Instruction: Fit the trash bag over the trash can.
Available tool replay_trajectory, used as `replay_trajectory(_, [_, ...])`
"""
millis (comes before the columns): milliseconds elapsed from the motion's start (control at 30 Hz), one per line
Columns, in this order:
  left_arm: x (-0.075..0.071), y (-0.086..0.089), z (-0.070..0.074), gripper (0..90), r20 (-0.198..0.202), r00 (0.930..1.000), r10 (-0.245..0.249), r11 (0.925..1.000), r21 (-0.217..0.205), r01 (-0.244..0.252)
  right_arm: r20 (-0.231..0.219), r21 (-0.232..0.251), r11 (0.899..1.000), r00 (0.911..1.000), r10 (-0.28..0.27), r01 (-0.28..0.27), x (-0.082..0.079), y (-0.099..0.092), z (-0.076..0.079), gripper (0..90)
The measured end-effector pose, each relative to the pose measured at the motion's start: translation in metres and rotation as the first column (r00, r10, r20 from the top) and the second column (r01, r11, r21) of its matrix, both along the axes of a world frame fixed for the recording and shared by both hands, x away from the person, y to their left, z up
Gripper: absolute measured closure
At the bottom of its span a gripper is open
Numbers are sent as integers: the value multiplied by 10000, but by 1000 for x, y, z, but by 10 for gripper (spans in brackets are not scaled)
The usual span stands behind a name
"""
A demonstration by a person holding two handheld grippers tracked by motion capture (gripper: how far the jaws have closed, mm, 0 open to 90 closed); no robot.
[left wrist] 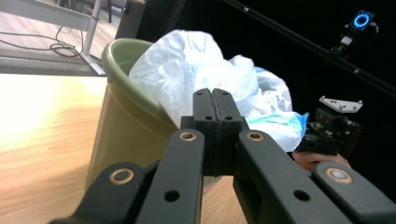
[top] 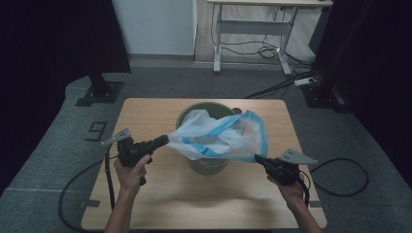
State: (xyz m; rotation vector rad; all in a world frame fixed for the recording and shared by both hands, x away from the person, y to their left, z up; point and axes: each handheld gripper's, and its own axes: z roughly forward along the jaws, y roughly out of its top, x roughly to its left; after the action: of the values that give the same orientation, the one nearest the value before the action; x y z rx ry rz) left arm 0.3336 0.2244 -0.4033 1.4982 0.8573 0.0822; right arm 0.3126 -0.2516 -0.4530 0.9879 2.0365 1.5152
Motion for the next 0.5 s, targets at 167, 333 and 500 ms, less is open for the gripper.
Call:
replay_trajectory(167, [0, 5, -7, 897, -90, 9999, 106, 9998, 174, -105, -134, -114, 9998, 9998, 170, -172, -1, 5, -7, 885])
replay_trajectory(333, [5, 9, -21, 897, -392, 9985, 377, 9977, 584, -353, -287, -359, 9991, 9994, 203, -213, 1, 11, -17, 885])
replay_trajectory(500, [12, 9, -28, 897, -624, 9964, 567, 9958, 755, -519, -622, -544, 9982, 9979, 199, -233, 7, 16, -30, 885])
